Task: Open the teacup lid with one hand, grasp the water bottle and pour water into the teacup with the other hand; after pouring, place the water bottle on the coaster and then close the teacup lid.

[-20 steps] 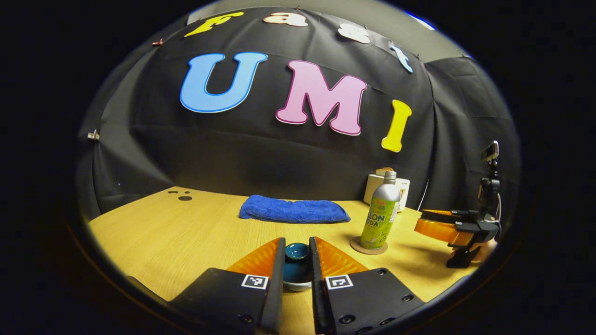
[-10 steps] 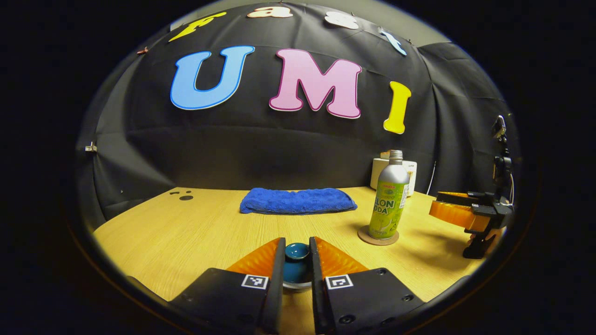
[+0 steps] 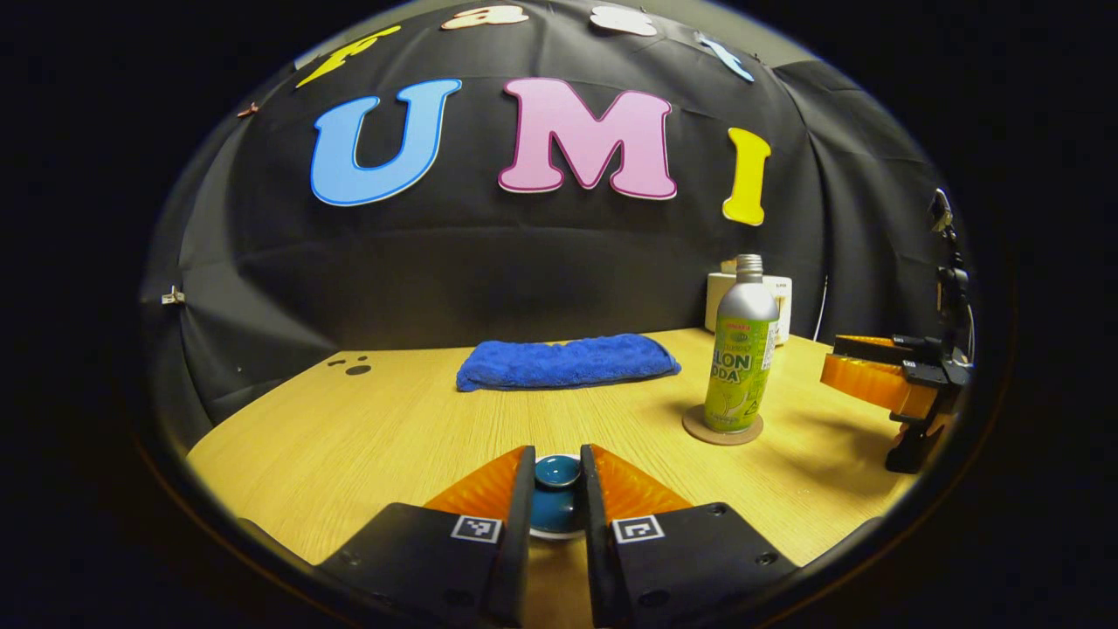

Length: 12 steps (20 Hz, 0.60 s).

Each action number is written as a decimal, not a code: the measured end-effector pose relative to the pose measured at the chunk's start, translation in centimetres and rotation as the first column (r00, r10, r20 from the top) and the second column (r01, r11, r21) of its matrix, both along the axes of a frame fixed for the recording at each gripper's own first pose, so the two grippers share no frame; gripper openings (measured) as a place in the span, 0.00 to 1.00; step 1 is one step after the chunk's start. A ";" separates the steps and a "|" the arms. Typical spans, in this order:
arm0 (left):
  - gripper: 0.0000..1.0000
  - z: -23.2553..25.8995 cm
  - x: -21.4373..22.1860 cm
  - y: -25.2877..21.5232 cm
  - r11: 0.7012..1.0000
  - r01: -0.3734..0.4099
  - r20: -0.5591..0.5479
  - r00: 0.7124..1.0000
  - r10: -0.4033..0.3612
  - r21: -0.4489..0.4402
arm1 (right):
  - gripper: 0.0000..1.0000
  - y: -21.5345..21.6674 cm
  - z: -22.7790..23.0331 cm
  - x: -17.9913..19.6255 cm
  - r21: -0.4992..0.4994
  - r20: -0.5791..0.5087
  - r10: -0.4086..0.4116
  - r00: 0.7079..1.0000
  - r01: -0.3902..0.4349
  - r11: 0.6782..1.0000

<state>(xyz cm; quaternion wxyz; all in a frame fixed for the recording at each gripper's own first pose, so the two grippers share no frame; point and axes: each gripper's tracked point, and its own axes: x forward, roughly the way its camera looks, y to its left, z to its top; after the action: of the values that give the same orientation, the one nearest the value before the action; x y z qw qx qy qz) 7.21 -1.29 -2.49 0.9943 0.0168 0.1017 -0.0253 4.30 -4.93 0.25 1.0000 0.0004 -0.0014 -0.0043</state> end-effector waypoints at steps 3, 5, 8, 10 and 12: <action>0.35 0.0 -0.1 0.1 1.000 -0.003 0.001 1.000 0.003 0.002 | 0.93 0.0 0.0 0.0 0.000 0.000 0.000 1.000 0.000 1.000; 0.38 -0.1 -0.2 -0.2 1.000 0.004 -0.004 1.000 -0.004 0.001 | 0.93 0.0 0.0 0.0 0.000 0.000 0.000 1.000 0.000 1.000; 0.59 0.2 -0.6 -0.2 1.000 0.000 0.007 1.000 0.000 -0.006 | 0.94 0.0 0.0 0.0 0.000 0.000 0.000 1.000 0.000 1.000; 0.82 0.6 -0.9 0.1 1.000 -0.012 0.040 0.999 0.012 -0.015 | 0.93 0.0 0.0 0.0 0.000 0.000 0.000 1.000 0.000 1.000; 0.95 1.2 -1.4 0.5 0.999 -0.029 0.080 0.996 0.031 -0.028 | 0.93 0.0 0.0 0.0 0.000 0.000 0.000 1.000 0.000 1.000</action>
<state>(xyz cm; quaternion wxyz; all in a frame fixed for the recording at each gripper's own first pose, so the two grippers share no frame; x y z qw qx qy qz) 5.76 -0.79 -1.25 0.9980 0.0027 0.0616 -0.0111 4.31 -4.96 0.25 1.0000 0.0004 -0.0013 -0.0043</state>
